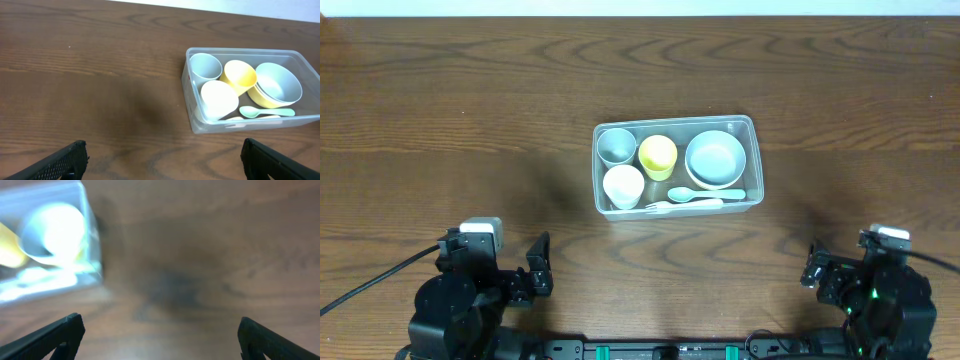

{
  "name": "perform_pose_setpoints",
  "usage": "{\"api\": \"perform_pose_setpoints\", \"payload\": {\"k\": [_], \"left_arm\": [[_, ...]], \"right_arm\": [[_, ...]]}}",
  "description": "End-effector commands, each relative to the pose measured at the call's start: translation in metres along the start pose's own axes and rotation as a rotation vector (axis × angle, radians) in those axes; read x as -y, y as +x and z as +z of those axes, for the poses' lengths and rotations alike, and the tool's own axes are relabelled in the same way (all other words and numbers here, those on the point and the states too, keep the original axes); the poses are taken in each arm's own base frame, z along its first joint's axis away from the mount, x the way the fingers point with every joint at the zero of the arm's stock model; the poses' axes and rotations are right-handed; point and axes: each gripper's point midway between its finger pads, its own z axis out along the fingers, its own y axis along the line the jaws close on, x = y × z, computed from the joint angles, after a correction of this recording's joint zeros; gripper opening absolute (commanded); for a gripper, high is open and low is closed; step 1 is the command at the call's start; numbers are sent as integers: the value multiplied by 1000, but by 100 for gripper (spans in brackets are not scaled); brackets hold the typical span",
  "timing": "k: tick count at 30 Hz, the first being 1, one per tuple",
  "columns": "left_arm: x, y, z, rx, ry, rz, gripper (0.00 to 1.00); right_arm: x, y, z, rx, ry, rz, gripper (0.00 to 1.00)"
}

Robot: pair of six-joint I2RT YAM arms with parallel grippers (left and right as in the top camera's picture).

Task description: Pack container

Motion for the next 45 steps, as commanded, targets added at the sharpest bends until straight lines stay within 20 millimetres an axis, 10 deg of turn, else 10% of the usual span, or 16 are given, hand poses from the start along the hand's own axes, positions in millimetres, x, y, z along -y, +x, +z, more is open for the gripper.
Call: {"api": "perform_pose_setpoints", "payload": {"k": [1,8,24,45], "left_arm": [[-3,1,1,4,-14,-18,98],[-3,1,1,4,-14,-18,98],[-3,1,1,4,-14,-18,98],[-3,1,1,4,-14,-18,98]], "right_arm": [[-6,5,4,57,-53,17,99],[-15,17,22,183,-130,6,99],[-50,-33,62,639,-240,-192,99],[-50,-8,81,548,-237,-230,99]]}}
